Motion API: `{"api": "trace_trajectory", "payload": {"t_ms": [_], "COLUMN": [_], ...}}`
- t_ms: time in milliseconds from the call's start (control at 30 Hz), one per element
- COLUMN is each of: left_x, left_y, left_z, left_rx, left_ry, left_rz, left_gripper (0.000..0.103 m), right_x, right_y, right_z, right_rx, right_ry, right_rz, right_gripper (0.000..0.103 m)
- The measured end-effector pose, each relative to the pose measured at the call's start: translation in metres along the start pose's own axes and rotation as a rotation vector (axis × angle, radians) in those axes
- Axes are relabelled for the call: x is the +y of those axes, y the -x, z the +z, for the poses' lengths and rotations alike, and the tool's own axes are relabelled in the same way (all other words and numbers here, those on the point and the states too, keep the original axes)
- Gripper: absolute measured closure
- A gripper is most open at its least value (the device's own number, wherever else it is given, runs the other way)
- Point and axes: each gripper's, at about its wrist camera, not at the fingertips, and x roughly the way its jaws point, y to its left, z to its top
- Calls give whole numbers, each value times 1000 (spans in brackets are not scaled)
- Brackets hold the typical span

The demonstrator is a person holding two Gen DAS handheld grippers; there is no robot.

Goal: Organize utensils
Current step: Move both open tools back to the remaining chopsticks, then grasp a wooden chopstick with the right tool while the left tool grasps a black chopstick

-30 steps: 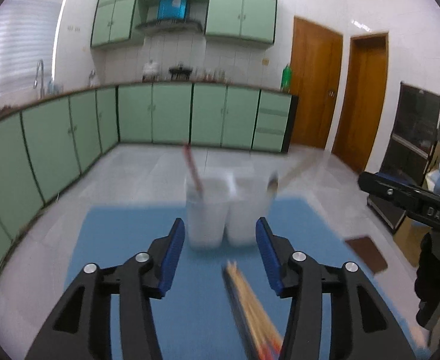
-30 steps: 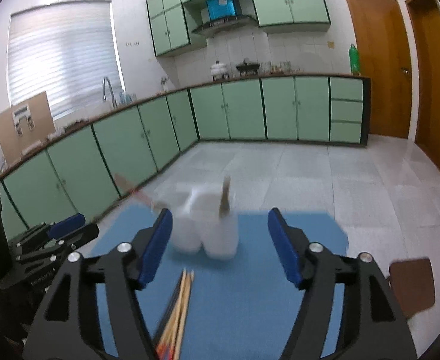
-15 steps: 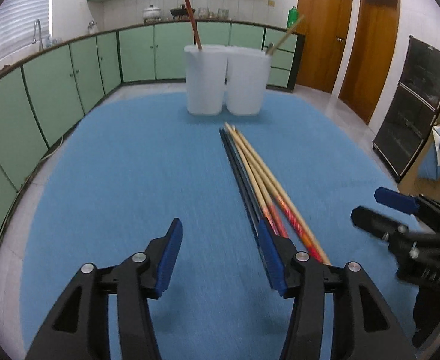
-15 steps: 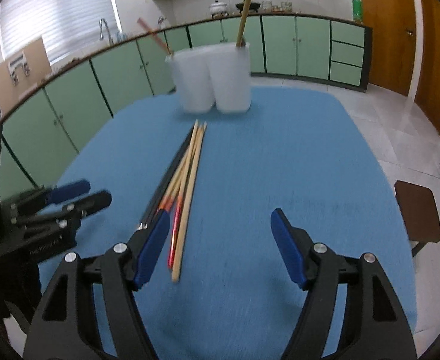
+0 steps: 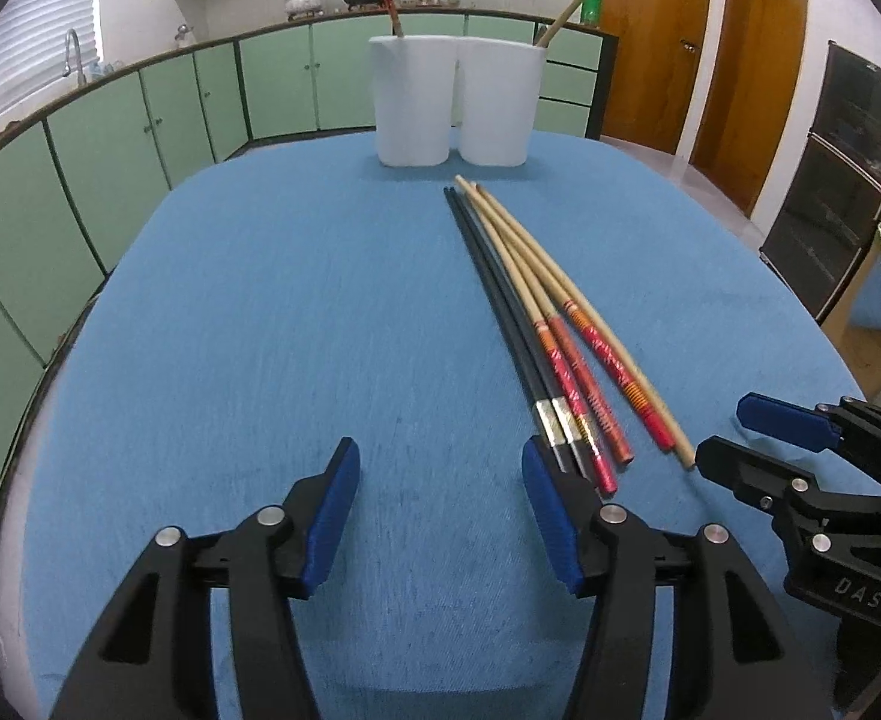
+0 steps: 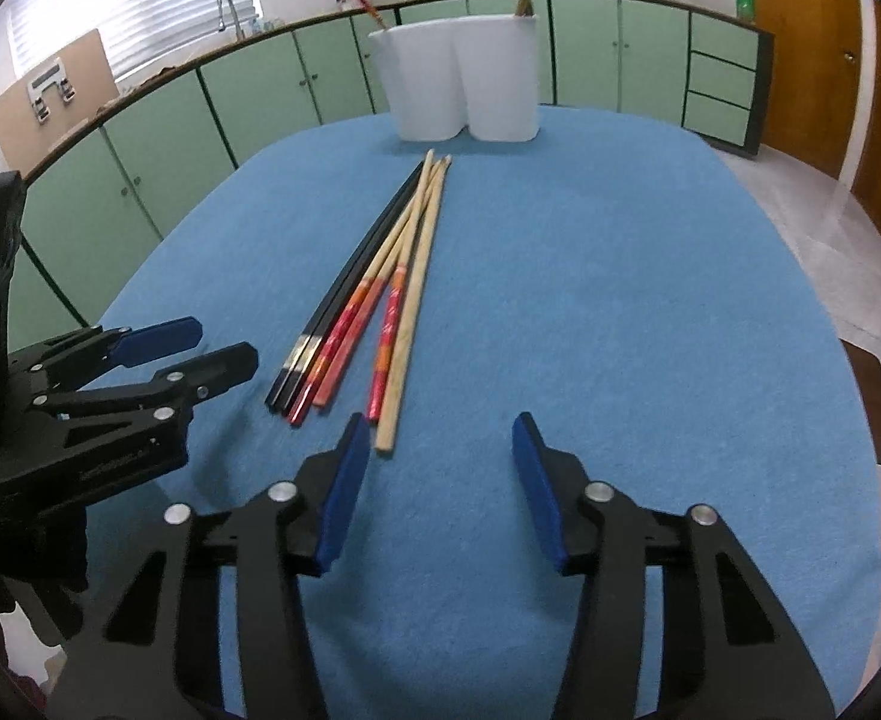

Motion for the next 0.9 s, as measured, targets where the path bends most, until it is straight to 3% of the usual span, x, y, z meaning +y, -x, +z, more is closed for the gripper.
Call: {"api": "trace_trajectory", "payload": {"t_ms": [267,467,900], "left_x": [-3,-2,-16], "left_y": [-4,-2,-1], "left_z": [-3,-7,-8], "left_rx": [3,-2,-8], "left_ry": [2,4,-40], "left_rz": [3,0,-50], "left_gripper": [46,45,44], "right_x": [12,20,-3], "right_y": [-9,-11,-8], "right_z": [2,-2,-1], "right_rx": [17,17,6], "right_ry": [56,106,23], "right_rz": [-27,-27,-72], "right_gripper": [74,96,97]}}
